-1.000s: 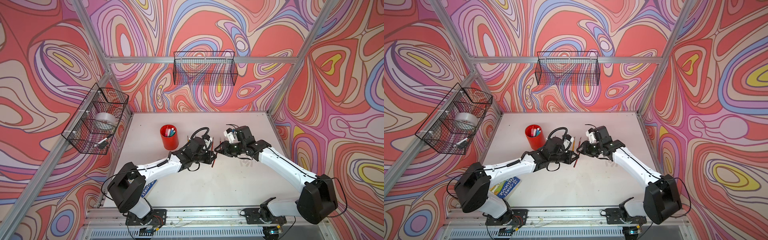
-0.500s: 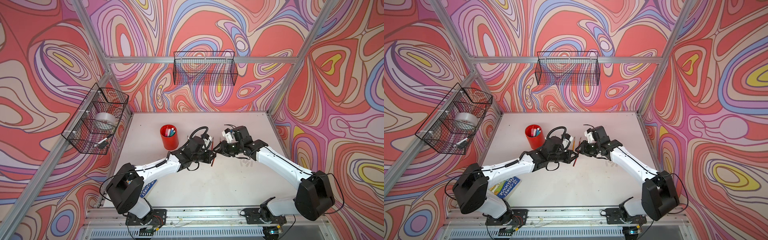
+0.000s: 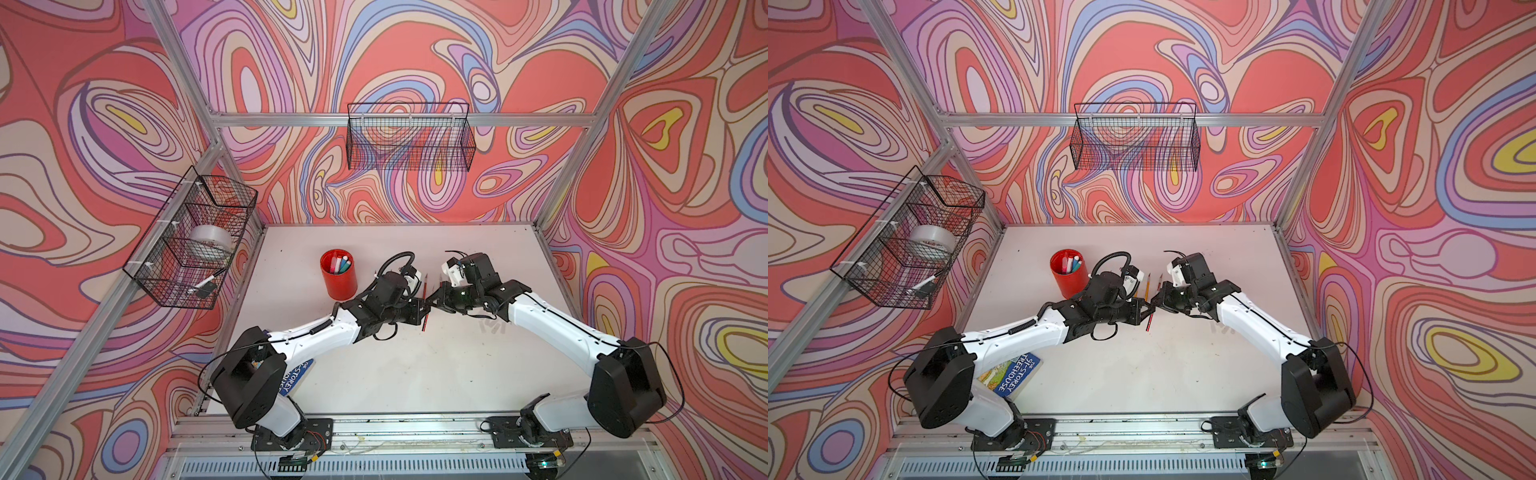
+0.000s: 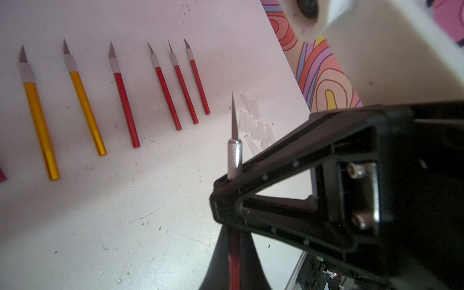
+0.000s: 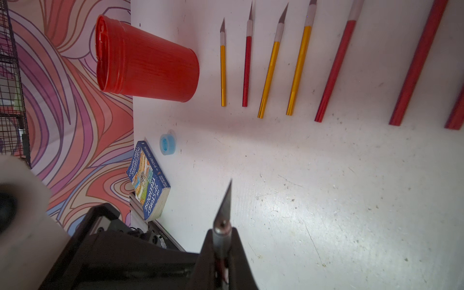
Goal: Remove protective caps from carving knives
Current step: Place the carving knife at the center of the board.
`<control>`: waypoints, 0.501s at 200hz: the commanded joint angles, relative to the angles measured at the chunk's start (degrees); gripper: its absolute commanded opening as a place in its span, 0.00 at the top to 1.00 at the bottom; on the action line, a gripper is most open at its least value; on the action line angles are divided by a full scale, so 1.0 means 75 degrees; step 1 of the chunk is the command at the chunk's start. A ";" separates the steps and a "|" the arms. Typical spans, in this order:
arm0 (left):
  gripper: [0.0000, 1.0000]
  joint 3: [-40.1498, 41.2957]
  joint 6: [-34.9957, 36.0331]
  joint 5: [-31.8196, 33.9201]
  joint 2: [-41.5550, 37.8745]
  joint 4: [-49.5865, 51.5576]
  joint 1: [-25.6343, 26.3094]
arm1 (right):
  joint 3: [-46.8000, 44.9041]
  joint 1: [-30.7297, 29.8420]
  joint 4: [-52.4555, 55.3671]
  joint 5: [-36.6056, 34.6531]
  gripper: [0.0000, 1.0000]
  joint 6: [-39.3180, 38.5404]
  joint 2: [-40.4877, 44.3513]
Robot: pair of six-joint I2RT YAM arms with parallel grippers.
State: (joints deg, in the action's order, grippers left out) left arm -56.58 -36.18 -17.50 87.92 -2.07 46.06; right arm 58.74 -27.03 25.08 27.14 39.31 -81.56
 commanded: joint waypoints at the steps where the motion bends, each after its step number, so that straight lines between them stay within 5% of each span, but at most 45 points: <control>1: 0.90 -0.0097 0.0087 -0.0026 -0.0205 0.0005 -0.0025 | -0.0029 -0.0076 -0.0277 -0.0014 1.00 -0.0002 -0.0094; 29: 0.33 0.0026 0.0088 0.0026 -0.0363 -0.0053 -0.0063 | 0.0151 -0.0076 -0.0089 -0.0158 1.00 -0.0165 -0.0200; 38: 0.21 0.0061 0.0081 0.0053 -0.0451 -0.0027 -0.0071 | 0.0209 -0.0075 0.0030 -0.0290 1.00 -0.0224 -0.0231; 100: 0.05 0.0425 0.0330 0.0809 -0.1348 0.0606 -0.0130 | 0.1341 -0.0066 0.1641 -0.2165 1.00 -0.1319 -0.0471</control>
State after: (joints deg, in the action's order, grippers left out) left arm -55.16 -35.16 -15.22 81.21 -0.19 45.60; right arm 64.16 -27.27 30.74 19.77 34.61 -83.68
